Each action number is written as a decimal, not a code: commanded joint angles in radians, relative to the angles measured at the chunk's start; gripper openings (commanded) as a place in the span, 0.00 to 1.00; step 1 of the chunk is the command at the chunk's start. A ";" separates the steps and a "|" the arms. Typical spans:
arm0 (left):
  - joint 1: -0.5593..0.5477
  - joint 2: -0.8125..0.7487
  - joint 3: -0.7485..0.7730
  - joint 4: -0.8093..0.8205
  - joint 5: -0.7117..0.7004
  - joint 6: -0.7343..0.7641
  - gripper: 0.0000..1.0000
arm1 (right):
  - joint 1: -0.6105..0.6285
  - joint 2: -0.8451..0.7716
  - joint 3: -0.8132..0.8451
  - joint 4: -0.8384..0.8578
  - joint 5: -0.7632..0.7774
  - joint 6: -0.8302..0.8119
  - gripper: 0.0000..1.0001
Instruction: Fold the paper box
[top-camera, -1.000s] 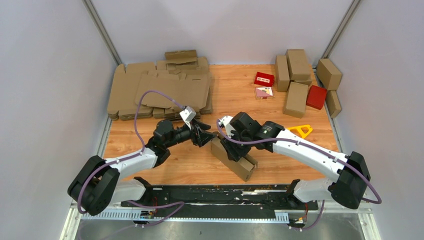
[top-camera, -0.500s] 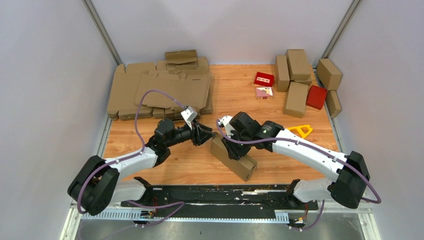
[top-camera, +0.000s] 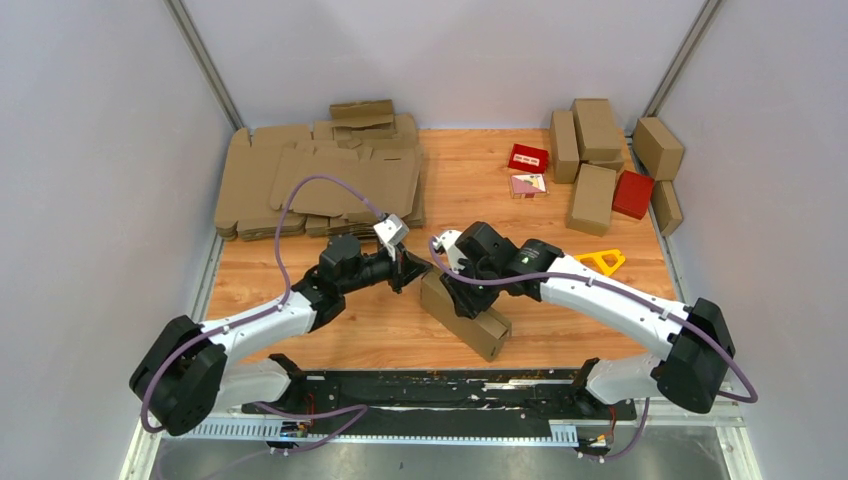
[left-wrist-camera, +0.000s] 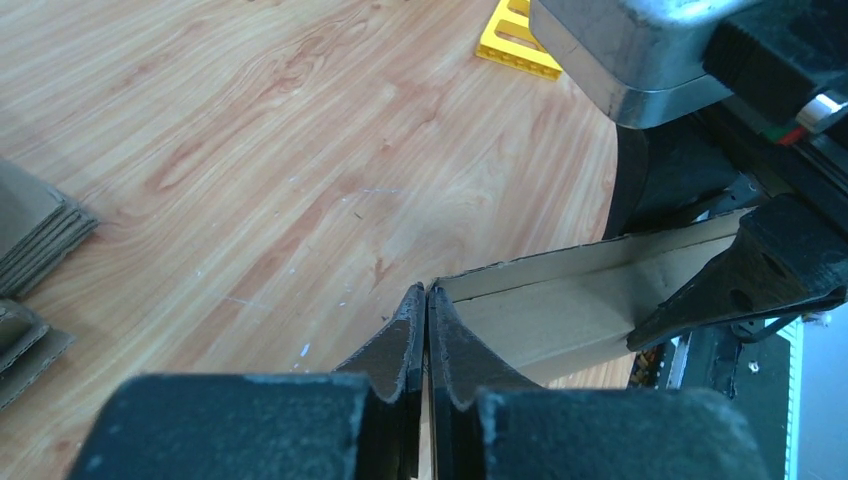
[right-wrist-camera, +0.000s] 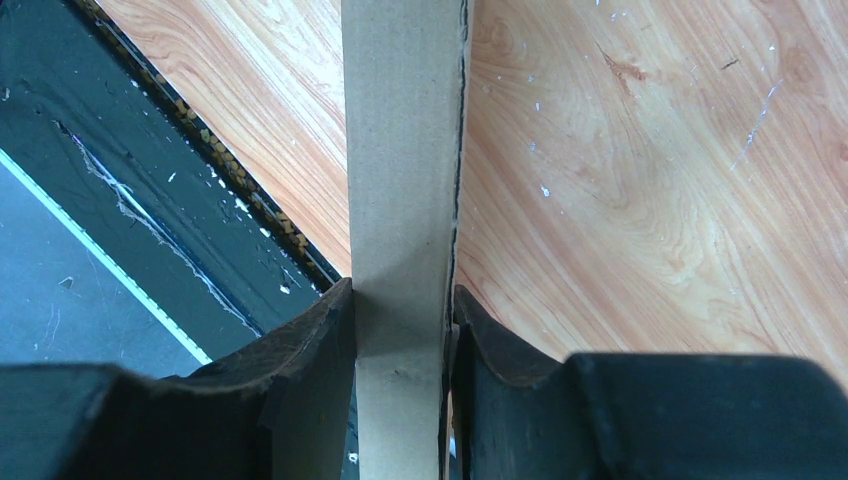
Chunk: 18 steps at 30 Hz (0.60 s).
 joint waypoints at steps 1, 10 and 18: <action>-0.016 -0.035 0.043 -0.074 -0.062 0.046 0.02 | 0.005 0.013 0.027 0.003 0.022 0.005 0.34; -0.045 -0.059 0.070 -0.168 -0.126 0.057 0.00 | 0.005 0.011 0.027 -0.007 0.055 0.009 0.40; -0.077 -0.070 0.021 -0.143 -0.217 0.023 0.00 | 0.005 0.010 0.027 -0.005 0.091 0.038 0.49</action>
